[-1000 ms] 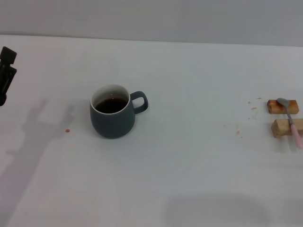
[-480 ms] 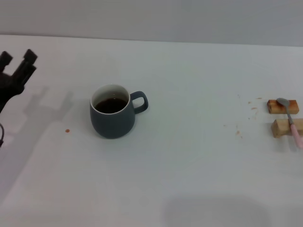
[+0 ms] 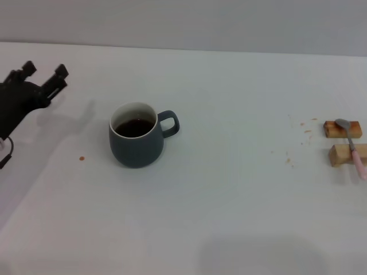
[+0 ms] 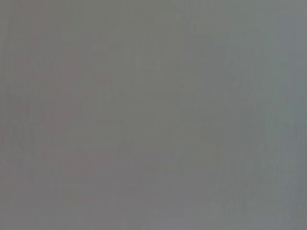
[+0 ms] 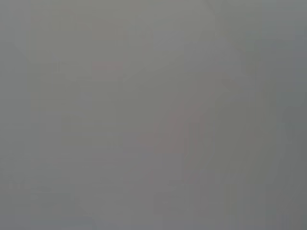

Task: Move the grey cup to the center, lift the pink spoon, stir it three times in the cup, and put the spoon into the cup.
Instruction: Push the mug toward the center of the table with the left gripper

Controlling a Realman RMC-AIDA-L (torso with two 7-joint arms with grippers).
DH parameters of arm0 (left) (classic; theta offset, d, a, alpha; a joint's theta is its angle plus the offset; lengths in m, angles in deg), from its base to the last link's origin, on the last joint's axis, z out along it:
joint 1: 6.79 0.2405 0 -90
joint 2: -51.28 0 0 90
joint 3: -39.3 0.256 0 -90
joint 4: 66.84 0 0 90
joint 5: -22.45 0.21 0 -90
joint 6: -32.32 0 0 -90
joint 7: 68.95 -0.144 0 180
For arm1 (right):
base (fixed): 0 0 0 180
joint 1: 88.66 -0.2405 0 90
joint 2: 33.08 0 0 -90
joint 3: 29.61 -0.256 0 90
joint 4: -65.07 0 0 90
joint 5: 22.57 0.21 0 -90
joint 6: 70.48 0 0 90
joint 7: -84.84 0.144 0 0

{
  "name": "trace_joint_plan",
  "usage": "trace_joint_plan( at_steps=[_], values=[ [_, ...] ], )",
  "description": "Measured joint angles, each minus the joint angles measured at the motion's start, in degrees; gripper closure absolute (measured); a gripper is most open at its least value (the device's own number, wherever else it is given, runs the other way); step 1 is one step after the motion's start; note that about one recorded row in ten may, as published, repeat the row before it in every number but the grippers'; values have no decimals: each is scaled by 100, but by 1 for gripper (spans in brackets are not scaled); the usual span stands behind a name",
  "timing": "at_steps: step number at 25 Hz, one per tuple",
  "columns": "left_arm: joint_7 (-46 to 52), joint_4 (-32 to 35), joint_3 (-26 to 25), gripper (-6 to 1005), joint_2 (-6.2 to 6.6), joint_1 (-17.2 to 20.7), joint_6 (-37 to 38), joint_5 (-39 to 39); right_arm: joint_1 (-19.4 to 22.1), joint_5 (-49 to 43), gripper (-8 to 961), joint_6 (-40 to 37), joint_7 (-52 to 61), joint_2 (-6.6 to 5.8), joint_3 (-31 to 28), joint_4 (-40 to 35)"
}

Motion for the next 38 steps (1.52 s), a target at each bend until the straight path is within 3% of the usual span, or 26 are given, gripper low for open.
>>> trace_joint_plan(
  at_steps=[11,38],
  values=[
    [-247,17,229,170,-38,-143,-512,37,318,36,237,22,9,-7,-579,-97],
    [-496,15,465,169,-210,-105,-817,369,349,14,237,164,171,-9,-591,-119]
  ],
)
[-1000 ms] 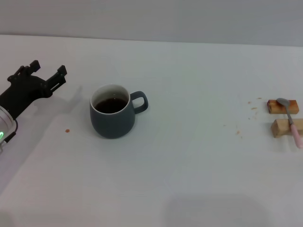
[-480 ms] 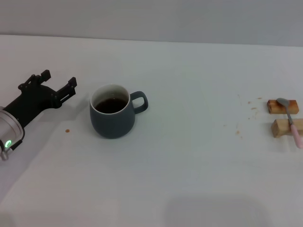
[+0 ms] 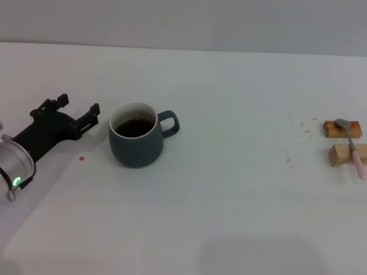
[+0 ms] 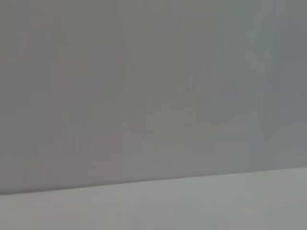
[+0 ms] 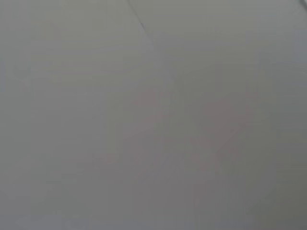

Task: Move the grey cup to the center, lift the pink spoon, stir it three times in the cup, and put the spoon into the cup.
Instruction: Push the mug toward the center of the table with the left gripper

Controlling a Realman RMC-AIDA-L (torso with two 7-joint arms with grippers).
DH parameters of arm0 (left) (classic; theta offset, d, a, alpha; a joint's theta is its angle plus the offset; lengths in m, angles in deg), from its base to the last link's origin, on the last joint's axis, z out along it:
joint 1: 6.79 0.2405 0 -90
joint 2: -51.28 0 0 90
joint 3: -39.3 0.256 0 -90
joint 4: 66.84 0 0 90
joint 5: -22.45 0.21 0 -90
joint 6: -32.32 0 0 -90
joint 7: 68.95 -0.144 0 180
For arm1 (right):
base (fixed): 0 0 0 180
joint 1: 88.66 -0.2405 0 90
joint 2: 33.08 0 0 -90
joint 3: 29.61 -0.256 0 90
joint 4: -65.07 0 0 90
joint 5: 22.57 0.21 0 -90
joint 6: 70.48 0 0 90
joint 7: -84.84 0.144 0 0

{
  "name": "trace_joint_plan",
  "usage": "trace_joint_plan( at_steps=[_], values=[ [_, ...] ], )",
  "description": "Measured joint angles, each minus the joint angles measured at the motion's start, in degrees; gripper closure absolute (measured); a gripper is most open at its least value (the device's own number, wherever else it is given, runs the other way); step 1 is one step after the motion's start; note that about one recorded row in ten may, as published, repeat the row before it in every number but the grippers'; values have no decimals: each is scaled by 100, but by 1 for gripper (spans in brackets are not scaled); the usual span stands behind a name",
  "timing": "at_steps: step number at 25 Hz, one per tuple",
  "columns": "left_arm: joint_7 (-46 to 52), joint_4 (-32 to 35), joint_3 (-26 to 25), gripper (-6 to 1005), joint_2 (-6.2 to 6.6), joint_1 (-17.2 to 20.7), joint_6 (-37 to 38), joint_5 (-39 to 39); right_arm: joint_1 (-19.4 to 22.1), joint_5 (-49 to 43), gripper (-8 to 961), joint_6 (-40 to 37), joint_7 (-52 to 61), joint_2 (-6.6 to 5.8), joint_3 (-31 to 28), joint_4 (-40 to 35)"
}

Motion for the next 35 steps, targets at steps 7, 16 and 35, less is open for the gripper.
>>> trace_joint_plan(
  at_steps=[7,16,35],
  values=[
    [-135,0,72,169,-118,20,-138,0,0,-23,237,-1,3,0,43,21],
    [-135,0,129,169,-283,39,-179,-5,-24,-43,237,0,7,0,62,35],
    [-195,-192,213,169,-353,67,-184,20,-78,-93,237,70,7,0,60,20]
  ],
)
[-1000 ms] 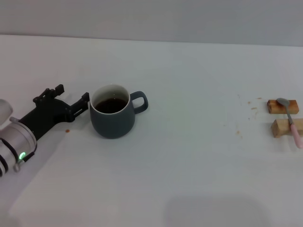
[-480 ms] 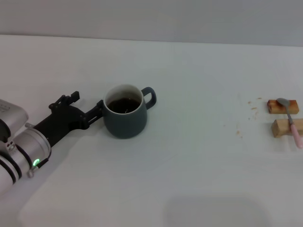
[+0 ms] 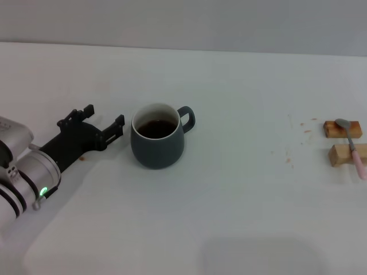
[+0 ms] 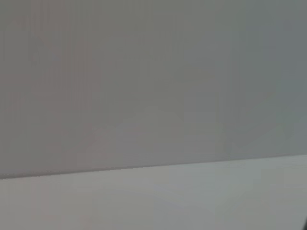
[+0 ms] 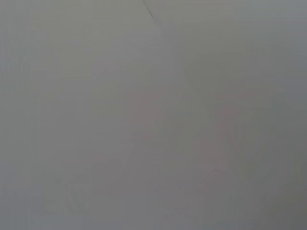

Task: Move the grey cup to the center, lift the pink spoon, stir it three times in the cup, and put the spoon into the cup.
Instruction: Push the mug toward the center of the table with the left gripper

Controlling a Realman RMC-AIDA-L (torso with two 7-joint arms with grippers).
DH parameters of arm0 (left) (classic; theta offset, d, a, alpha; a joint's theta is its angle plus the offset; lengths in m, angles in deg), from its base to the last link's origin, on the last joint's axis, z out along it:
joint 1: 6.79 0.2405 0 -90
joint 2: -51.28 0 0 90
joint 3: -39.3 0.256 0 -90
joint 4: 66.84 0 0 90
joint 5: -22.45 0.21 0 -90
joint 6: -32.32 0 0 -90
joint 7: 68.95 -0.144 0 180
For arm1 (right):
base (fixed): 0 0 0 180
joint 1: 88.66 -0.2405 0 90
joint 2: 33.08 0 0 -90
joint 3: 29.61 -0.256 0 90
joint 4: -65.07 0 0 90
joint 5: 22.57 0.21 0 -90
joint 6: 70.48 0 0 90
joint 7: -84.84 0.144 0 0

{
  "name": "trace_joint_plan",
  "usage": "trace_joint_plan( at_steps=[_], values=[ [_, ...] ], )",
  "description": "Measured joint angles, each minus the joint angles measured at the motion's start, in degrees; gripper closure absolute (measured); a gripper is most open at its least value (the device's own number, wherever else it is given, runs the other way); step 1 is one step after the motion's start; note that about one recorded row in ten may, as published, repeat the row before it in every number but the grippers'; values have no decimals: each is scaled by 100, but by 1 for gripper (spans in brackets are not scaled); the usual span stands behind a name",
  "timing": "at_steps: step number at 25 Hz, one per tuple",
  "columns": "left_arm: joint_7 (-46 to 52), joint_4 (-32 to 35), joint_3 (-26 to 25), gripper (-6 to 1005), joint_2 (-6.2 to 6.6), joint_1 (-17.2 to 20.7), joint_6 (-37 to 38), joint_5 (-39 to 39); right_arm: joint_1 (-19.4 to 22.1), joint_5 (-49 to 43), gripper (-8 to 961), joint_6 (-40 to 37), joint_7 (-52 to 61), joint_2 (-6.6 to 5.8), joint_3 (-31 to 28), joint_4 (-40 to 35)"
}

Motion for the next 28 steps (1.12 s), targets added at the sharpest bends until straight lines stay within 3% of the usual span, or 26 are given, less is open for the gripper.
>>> trace_joint_plan(
  at_steps=[7,28],
  values=[
    [-226,-38,-275,170,-4,-117,-149,-24,-9,-8,237,1,0,0,0,7],
    [-312,-515,-235,170,-55,-176,-492,12,-82,-93,238,52,0,-11,71,-20]
  ],
)
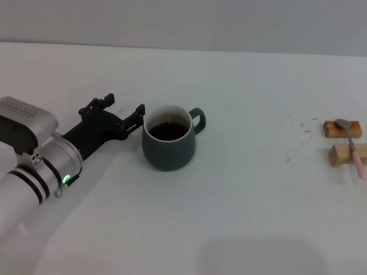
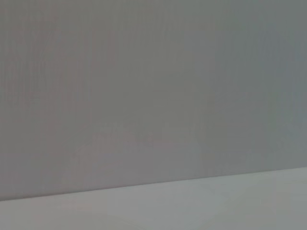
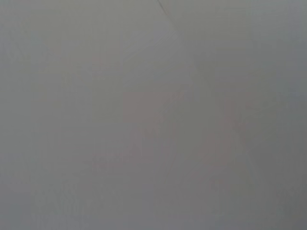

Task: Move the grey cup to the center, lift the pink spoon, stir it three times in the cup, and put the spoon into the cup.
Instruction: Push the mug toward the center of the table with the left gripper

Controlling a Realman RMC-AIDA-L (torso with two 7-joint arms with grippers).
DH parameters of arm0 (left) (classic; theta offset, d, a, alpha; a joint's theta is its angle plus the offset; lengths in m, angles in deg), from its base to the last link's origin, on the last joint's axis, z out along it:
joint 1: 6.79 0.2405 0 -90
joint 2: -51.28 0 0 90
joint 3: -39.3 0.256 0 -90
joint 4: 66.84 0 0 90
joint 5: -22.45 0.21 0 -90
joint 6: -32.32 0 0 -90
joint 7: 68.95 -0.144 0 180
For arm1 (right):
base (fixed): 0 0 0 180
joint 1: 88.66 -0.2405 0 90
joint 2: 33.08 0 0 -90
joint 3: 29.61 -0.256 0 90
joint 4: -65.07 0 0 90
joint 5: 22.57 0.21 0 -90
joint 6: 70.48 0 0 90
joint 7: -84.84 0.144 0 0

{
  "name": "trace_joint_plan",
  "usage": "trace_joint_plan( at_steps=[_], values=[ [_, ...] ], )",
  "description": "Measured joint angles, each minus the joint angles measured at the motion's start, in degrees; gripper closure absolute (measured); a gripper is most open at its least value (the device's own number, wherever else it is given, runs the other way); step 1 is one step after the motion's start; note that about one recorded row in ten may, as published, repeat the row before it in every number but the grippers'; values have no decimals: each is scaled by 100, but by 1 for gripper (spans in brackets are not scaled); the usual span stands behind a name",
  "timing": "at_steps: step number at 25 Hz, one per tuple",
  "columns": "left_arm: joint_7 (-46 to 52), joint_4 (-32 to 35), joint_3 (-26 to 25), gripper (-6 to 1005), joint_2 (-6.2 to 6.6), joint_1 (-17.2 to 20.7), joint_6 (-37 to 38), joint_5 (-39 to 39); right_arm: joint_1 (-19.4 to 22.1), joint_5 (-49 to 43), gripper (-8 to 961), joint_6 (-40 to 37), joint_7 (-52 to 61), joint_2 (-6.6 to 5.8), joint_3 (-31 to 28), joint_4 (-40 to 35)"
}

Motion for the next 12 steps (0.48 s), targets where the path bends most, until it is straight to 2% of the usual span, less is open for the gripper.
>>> trace_joint_plan(
  at_steps=[12],
  values=[
    [-130,-561,379,170,-27,223,-41,11,-94,1,238,39,0,-15,72,-23]
  ],
)
